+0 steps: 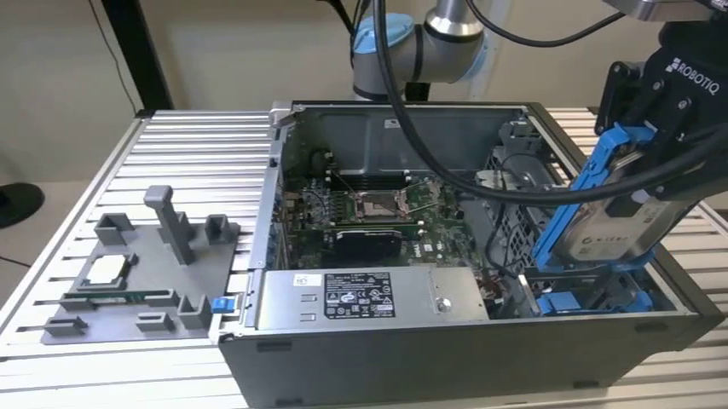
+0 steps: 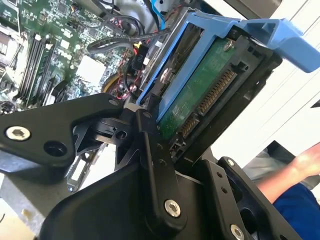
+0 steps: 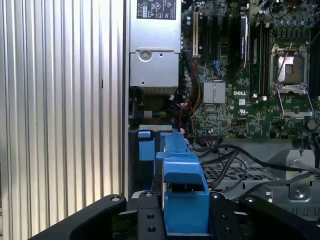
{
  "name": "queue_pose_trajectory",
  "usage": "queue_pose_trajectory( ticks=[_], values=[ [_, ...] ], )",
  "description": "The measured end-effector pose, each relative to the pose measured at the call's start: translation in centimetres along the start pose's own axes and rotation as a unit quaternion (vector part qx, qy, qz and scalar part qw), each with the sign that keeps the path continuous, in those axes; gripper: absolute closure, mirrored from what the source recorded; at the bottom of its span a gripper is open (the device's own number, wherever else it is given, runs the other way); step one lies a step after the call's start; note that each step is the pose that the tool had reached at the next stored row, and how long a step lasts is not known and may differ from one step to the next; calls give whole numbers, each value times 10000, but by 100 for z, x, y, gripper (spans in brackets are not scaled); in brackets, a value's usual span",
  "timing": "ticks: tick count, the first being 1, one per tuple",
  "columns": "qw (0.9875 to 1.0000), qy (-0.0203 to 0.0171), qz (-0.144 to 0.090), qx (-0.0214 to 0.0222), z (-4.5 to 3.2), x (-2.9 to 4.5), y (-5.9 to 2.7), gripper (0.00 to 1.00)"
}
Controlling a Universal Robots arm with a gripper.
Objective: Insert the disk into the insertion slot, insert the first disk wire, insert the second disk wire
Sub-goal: 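Insert the disk into the insertion slot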
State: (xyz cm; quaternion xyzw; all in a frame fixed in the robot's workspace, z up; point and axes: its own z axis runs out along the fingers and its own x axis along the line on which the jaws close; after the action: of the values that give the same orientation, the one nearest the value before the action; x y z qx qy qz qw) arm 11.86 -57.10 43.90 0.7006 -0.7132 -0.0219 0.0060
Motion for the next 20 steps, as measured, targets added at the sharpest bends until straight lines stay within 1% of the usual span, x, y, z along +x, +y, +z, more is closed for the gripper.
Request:
queue_pose_trajectory(
  ticks=[13, 20],
  values=[
    [10000, 0, 0, 0, 34, 1, -1, 100],
    [10000, 0, 0, 0, 65, 2, -3, 100]
  ],
)
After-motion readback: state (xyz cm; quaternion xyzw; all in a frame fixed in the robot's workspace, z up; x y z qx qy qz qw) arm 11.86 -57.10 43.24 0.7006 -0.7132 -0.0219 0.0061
